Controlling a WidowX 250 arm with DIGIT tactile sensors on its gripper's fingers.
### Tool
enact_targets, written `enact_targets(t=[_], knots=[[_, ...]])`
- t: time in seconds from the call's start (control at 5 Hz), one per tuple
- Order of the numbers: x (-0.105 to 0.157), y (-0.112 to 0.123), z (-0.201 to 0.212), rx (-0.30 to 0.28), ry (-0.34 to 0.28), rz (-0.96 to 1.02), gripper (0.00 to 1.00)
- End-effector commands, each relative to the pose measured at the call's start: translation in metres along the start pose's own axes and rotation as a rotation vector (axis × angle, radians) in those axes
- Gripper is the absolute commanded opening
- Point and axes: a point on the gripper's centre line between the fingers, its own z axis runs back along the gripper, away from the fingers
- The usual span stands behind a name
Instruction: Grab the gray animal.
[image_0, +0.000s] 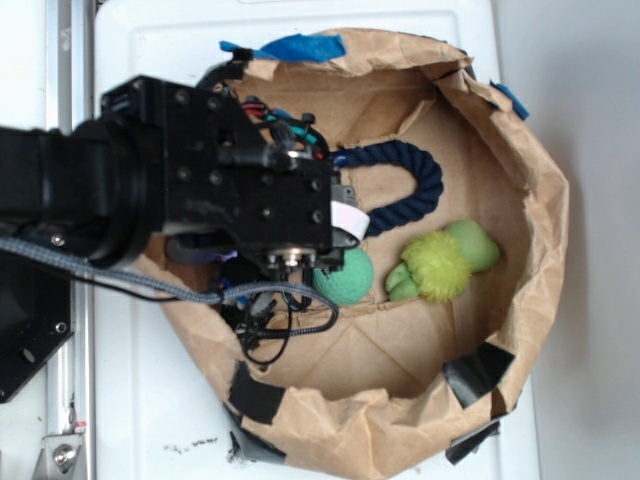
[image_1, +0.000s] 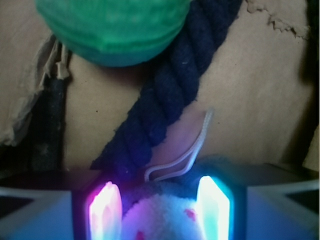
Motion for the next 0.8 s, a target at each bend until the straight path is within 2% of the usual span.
enact_targets(t=[0.0,0.2,0.4,0.6], knots=[[0.002,-0.004,0.021,0.006,-0.067,-0.02,0.0],[0.009,-0.011,0.053,-0.015,-0.145,0.026,0.0],[0.02,-0.02,0.096,-0.074,-0.233,0.076,0.0],[0.023,-0.028,0.129,-0.079,-0.31,0.086,0.0]])
